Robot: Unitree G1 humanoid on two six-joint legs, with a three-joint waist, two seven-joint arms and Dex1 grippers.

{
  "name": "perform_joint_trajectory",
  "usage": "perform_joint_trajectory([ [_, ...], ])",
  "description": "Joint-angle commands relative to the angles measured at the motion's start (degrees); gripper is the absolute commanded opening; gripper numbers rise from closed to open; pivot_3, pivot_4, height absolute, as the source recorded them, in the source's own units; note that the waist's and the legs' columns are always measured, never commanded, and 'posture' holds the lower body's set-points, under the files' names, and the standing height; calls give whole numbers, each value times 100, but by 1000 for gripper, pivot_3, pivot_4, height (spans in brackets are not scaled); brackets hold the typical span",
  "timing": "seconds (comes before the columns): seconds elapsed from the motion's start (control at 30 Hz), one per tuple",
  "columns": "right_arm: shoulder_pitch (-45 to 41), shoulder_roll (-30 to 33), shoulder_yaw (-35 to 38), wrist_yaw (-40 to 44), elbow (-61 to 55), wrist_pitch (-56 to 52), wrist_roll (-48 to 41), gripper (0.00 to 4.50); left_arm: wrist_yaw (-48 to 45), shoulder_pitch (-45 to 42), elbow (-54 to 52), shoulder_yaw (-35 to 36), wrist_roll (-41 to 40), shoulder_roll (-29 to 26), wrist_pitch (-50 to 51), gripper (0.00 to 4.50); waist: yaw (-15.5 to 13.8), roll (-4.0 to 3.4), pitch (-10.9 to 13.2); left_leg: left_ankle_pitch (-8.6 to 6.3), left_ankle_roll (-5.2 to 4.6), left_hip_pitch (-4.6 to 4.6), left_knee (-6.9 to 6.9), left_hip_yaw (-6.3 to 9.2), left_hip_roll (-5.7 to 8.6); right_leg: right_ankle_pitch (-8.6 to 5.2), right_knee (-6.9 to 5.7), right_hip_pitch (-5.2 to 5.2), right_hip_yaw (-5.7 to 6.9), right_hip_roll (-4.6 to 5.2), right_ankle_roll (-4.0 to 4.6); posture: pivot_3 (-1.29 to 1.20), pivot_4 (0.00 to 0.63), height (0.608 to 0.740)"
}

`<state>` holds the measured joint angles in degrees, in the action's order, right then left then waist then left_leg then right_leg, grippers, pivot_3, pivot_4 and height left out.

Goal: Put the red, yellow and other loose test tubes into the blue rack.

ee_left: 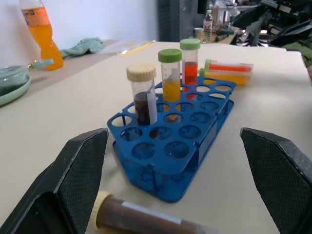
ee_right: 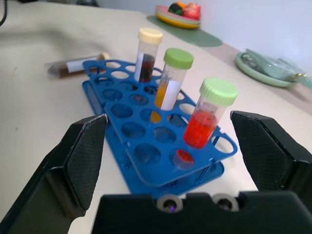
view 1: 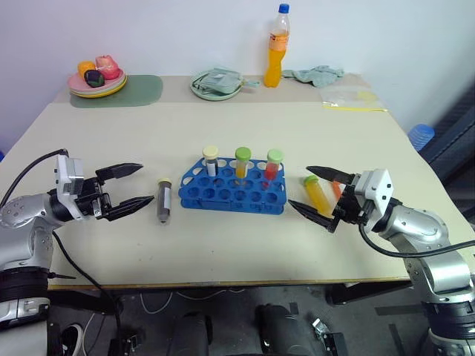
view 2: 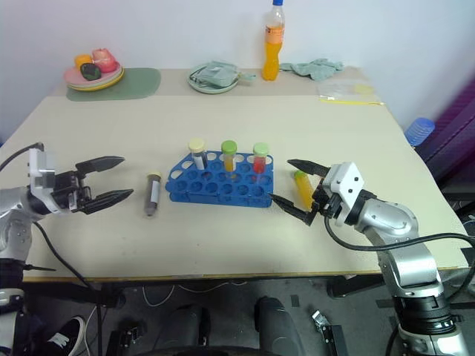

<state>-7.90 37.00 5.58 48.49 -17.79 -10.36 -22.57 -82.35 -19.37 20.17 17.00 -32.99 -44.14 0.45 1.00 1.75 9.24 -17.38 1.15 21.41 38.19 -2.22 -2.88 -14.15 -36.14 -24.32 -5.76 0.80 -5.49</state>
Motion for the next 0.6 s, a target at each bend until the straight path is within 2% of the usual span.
perform_joint_trajectory([
  [0.03,-79,-61,99,-177,-258,71,11,4500,-211,-319,275,97,43,-157,-207,4464,-16,1,0,0,0,1,0,1,0,0,0,0,0,0,0,0,150,740],
  [0.13,53,-39,252,-334,-477,-41,-54,4500,-382,-676,799,-28,159,-50,-438,4464,-28,1,0,0,0,2,1,0,2,0,1,0,0,0,0,0,150,740],
  [0.23,31,21,509,-624,-567,-370,-137,4500,-471,-863,869,-120,169,89,-461,4464,-18,1,0,0,0,2,1,0,2,0,1,0,0,1,0,0,150,740],
  [0.6,-555,386,925,-1540,-470,-1983,-80,4500,-616,-999,1314,-268,288,737,-917,4464,-2,1,-1,0,0,3,1,1,1,1,0,0,0,-1,0,0,150,740],
])
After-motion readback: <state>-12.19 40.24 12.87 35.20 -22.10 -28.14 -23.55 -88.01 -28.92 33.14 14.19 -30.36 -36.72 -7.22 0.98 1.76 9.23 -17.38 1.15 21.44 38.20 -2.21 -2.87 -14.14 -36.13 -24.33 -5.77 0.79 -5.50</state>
